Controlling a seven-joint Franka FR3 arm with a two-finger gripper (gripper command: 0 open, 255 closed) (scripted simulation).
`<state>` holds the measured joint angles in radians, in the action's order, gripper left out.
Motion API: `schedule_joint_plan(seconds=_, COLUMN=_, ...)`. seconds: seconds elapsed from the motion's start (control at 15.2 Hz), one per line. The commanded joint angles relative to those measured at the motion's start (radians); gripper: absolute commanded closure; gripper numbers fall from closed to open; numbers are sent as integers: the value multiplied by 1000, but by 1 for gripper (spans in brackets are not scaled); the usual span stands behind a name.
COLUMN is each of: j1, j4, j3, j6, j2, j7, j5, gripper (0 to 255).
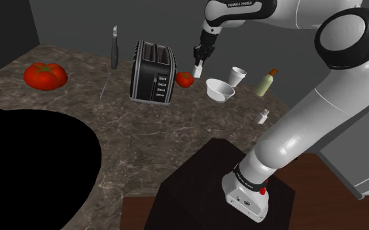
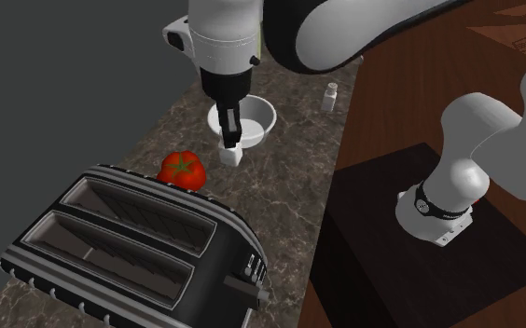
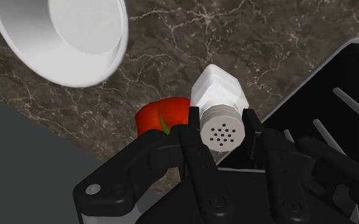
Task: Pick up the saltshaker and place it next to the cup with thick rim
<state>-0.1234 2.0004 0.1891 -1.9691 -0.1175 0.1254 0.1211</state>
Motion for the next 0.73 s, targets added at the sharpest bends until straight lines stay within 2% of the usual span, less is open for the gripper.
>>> schedule_joint_plan(seconds=0.0, j1=1, j4=-28, j3=-1, j6=28, j2=0, j7=2, j5=-1, gripper=255)
schedule_joint_plan(seconds=0.53, j1=3, j4=-132, j3=-3, j6=135, j2=-3, j7=11, j5=-5, gripper=255)
schedule_joint_plan(seconds=0.66, j1=-8, j4=-140, j3=11, j6=135, j2=2, j7=36, j5=-6, gripper=255)
